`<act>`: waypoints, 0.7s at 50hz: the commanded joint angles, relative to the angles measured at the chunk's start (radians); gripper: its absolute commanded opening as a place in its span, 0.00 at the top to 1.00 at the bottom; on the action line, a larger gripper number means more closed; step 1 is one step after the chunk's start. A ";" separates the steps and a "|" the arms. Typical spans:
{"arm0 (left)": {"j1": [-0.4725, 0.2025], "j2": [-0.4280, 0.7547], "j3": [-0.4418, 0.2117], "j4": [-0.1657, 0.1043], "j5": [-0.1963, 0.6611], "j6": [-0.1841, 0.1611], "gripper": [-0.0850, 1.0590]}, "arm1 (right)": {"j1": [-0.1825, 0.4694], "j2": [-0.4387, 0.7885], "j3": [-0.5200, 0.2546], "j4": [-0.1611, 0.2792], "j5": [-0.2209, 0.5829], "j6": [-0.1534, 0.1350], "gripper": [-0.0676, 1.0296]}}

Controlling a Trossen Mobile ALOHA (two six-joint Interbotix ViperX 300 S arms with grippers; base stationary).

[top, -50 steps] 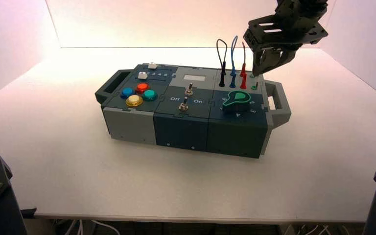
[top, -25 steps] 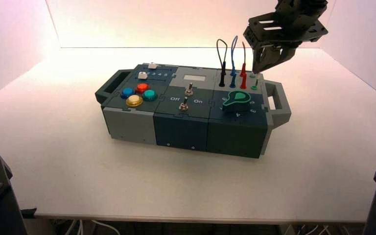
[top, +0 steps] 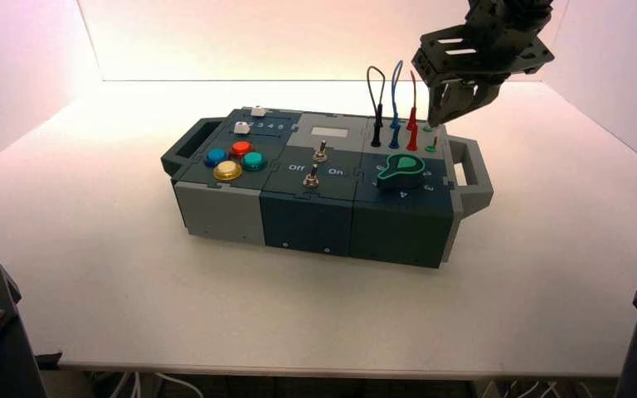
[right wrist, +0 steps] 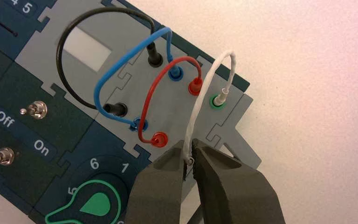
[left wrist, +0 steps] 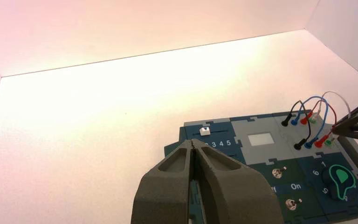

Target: Insert the white wire.

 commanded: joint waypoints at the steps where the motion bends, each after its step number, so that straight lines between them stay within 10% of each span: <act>1: -0.002 0.005 -0.028 -0.002 0.011 0.002 0.95 | -0.009 -0.009 -0.029 -0.002 -0.009 -0.002 0.96; 35: -0.002 0.005 -0.028 0.000 0.011 0.002 0.95 | -0.009 0.015 -0.032 0.002 -0.014 -0.002 0.96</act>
